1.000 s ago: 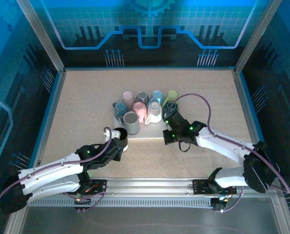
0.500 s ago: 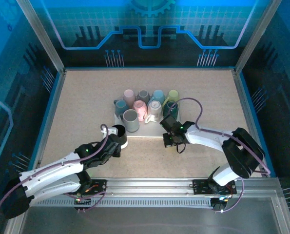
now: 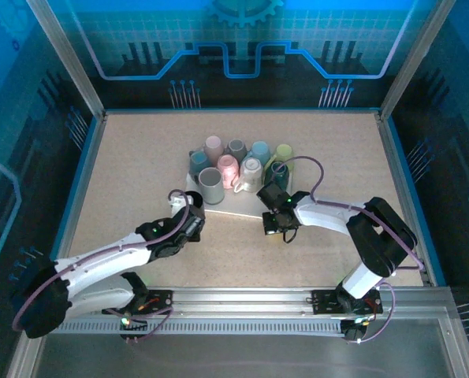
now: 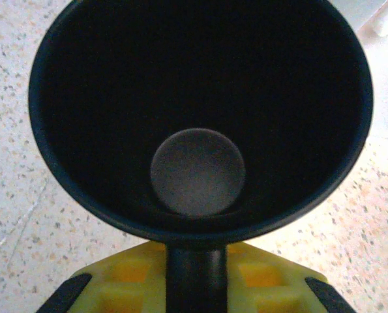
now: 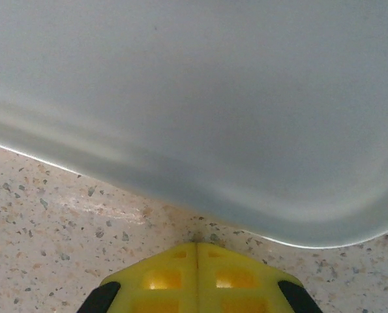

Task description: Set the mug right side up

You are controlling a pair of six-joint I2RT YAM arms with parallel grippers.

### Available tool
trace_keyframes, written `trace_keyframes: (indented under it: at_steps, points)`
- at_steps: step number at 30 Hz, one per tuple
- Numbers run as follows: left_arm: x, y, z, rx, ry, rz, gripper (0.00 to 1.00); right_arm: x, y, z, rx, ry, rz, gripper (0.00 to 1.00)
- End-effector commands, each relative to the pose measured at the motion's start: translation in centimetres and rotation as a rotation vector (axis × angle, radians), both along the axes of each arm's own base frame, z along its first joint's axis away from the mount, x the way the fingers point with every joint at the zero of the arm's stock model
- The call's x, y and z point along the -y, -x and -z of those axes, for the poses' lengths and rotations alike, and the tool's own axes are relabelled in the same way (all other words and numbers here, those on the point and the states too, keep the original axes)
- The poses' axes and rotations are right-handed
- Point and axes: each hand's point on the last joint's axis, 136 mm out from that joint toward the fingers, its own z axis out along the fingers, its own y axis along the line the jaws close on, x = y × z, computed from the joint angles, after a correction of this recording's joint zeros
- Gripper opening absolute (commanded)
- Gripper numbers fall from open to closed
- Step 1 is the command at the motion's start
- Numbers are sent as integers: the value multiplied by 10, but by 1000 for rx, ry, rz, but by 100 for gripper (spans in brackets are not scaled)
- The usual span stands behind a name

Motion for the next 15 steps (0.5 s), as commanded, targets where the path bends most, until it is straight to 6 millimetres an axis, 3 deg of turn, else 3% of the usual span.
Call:
trace_keyframes:
  at_steps: [1,9,15]
  points:
    - [-12,-8,14,-15,-81,-34,0,15,-57,-3,159,44,112,0]
    - [-5,-15,21,-39,-117,-12,0,24,-84,4,141,20,171,0]
    - [-8,-12,19,-39,-108,-23,6,38,-100,-4,174,-2,236,0]
